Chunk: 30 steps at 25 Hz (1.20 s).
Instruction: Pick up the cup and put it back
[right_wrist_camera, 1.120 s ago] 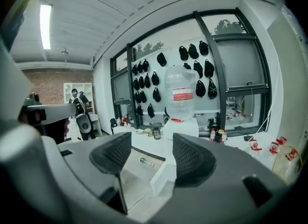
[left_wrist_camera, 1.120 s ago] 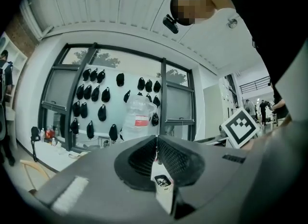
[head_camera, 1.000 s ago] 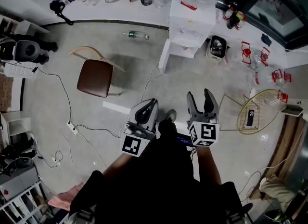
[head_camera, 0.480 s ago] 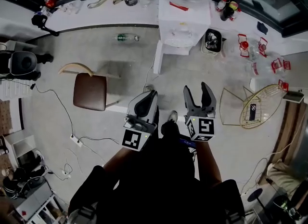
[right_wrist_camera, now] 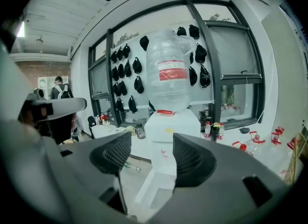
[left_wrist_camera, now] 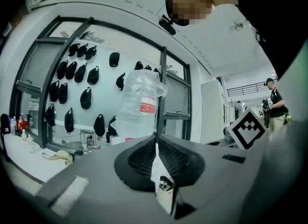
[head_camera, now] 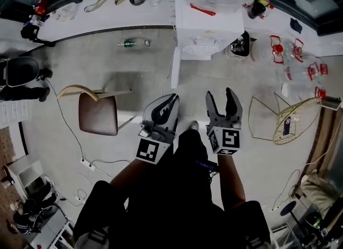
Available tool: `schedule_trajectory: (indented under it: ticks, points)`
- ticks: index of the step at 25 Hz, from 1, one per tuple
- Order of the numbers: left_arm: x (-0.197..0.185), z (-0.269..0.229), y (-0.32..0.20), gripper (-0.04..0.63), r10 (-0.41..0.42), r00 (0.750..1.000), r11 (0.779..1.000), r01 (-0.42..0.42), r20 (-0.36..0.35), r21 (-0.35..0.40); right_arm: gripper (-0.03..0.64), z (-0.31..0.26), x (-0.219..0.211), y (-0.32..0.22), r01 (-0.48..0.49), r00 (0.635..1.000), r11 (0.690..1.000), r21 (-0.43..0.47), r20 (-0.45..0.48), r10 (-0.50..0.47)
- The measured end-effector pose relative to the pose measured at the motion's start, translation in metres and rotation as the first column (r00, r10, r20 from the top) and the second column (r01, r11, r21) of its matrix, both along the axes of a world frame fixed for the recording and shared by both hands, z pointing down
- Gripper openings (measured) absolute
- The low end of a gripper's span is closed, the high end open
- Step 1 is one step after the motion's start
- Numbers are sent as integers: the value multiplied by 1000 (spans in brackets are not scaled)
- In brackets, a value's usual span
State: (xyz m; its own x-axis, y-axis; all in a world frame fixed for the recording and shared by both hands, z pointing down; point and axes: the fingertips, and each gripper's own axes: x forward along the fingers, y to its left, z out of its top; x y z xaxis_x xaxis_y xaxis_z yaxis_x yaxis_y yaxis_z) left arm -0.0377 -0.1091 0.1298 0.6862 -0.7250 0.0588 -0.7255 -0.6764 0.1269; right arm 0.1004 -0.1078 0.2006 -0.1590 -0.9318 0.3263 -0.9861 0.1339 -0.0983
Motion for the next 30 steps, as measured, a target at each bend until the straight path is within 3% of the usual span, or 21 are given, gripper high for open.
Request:
schedule_trajectory:
  ticks: [10,18,30]
  points:
    - [35,147,-52,18,-37,999,999,37,-37,-6,259,147,20,-44,30,999,1000,-2,-19,-30]
    - [53,272,-91,18,-13,995,1000,16,-103,24,262,273,32,-71,26,999,999,20,-28,-25]
    - [90,443,-132,15,31,997,994,-23,-72,110,264,468,54,-110,42,998,996,80,-52,-38]
